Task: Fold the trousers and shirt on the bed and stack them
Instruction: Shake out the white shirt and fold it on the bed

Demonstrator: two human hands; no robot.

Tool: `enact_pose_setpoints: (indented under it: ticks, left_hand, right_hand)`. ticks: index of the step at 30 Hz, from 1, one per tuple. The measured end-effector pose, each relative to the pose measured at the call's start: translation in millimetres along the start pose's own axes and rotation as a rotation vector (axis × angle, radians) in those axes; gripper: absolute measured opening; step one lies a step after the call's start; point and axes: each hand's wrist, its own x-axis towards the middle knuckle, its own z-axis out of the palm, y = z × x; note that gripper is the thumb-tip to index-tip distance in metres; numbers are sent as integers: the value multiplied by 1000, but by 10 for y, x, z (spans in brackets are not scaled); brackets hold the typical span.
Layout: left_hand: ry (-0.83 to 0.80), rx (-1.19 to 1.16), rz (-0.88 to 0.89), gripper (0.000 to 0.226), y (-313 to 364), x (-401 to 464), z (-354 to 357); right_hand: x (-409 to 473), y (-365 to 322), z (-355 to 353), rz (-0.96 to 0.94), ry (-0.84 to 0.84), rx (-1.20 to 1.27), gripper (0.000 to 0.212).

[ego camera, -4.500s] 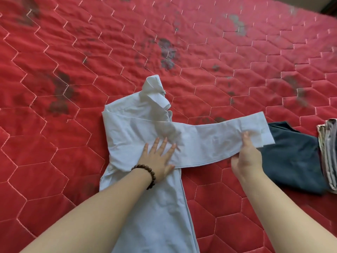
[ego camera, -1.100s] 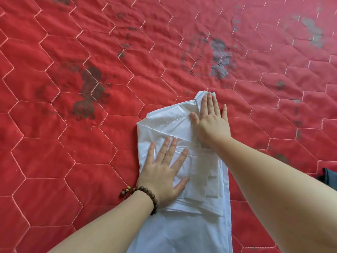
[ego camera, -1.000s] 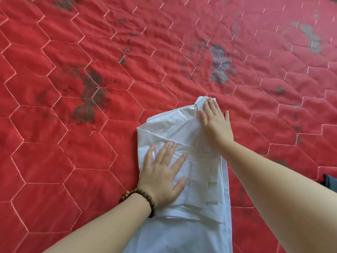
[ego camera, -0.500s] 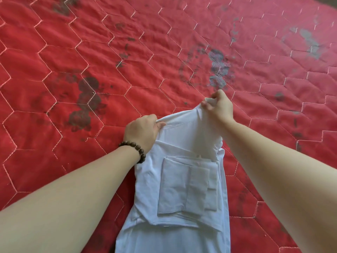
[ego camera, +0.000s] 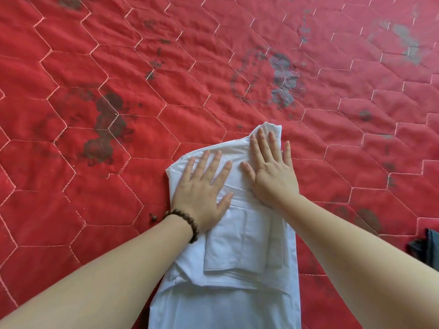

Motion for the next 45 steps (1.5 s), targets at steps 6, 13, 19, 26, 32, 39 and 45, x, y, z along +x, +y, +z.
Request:
enact_pose_setpoints:
  ticks: [6, 13, 19, 26, 32, 39, 45]
  left_hand:
    - [-50, -31, -3, 65, -22, 53, -40]
    - [91, -170, 33, 51, -93, -438, -459]
    - [-91, 78, 81, 61, 322, -1192, -90]
    - [-107, 13, -104, 77, 243, -1256, 119]
    - [-46, -17, -144, 79, 243, -1689, 150]
    - [-113, 22, -119, 76, 409, -2266, 172]
    - [-129, 52, -113, 73, 503, -2672, 179]
  right_hand:
    - [99, 36, -23, 10, -114, 41, 67]
    - [-662, -249, -357, -55, 171, 129, 55]
    - [-1536, -732, 117, -167, 10, 112, 59]
    - [-1559, -588, 201, -158, -16, 60, 61]
    - [-1992, -602, 218, 81, -75, 54, 63]
    - [-2614, -702, 249, 107, -155, 48, 65]
    - [-3102, -627, 279, 7, -237, 4, 62]
